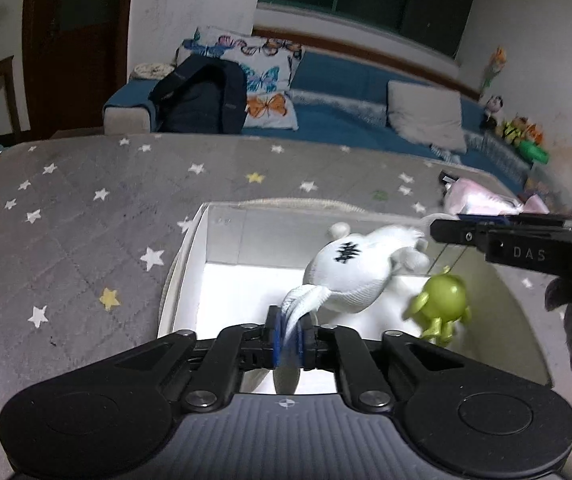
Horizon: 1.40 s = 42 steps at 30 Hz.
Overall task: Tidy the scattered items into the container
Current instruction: 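Lower the rabbit into the box and open both grippers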
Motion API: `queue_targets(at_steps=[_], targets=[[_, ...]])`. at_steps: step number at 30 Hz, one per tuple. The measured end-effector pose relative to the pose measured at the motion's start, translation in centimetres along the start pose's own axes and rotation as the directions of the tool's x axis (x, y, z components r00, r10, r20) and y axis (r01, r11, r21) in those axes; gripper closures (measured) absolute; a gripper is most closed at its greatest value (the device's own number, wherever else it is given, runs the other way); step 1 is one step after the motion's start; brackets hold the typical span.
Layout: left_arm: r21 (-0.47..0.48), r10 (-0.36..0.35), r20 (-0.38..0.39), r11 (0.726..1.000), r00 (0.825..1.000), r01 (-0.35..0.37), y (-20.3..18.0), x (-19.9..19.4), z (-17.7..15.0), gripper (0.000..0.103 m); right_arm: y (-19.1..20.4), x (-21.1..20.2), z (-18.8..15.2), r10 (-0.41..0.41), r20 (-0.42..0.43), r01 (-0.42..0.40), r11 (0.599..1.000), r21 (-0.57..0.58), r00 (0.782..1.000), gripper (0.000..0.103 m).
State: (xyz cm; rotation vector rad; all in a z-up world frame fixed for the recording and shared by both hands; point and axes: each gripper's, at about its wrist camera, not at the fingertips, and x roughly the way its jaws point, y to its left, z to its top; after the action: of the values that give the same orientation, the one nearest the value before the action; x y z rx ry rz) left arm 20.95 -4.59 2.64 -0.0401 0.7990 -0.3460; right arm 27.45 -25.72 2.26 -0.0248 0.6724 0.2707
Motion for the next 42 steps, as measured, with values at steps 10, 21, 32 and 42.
queue_targets(at_steps=[10,21,32,42], targets=[[-0.007,0.003,0.02,1.0,1.0,-0.003,0.4,-1.3,-1.0,0.082,1.1,-1.7,-1.6,0.007,0.003,-0.007,0.998,-0.061,1.0,0.063],[0.003,-0.008,0.09,1.0,0.996,0.008,-1.0,-5.0,-3.3,0.078,3.2,-7.6,-4.3,0.045,0.097,-0.036,0.996,-0.087,0.994,0.031],[0.013,-0.039,0.093,0.999,0.995,0.038,-3.1,-7.2,-6.4,0.078,4.7,-12.1,-8.0,0.057,0.137,-0.045,0.995,-0.092,0.989,0.02],[-0.004,-0.046,0.06,0.999,0.997,0.046,-4.4,-7.6,-8.8,0.078,5.2,-14.7,-11.8,0.049,0.128,-0.044,0.998,-0.043,0.991,0.018]])
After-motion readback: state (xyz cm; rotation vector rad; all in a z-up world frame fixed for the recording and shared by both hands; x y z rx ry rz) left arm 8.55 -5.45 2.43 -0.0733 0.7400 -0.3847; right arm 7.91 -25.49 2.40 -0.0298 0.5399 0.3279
